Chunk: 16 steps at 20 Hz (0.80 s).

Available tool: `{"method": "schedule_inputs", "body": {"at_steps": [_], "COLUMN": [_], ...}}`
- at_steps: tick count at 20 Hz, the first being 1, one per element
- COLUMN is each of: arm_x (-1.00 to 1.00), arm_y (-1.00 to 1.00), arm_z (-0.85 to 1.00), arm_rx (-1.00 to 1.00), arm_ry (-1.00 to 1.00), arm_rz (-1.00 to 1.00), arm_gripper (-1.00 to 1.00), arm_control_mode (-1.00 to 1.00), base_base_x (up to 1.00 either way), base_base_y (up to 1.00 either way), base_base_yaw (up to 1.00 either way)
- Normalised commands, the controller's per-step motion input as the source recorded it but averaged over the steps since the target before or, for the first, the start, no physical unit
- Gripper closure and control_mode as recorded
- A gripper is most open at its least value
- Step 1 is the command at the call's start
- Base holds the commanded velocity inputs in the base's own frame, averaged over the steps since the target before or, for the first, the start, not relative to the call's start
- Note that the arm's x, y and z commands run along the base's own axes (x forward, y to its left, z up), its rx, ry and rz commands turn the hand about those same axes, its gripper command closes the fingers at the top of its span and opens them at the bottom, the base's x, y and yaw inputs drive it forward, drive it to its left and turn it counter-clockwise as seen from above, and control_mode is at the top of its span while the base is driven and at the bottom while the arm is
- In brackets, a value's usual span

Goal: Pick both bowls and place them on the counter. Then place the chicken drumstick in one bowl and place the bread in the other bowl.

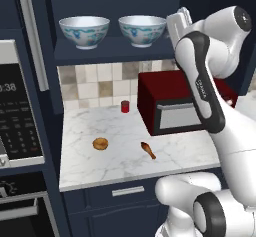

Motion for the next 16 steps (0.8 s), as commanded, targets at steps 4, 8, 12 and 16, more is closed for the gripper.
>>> {"method": "schedule_inputs", "body": {"at_steps": [4, 8, 12, 16], "arm_x": [0.36, 0.42, 0.55, 0.6], "arm_y": [-0.13, -0.11, -0.03, -0.01], "arm_z": [0.23, 0.11, 0.06, 0.01], "arm_rx": [0.19, 0.12, 0.11, 0.12], "arm_ry": [0.0, 0.0, 0.0, 0.01], "arm_rz": [-0.01, 0.0, -0.03, -0.01], "arm_gripper": [-1.0, -1.0, -1.0, -1.0], "arm_control_mode": [-1.0, -1.0, -1.0, -1.0], "base_base_x": [0.0, 0.0, 0.0, 0.0], "base_base_y": [0.0, 0.0, 0.0, 0.0], "base_base_yaw": [0.0, 0.0, 0.0, 0.0]}}
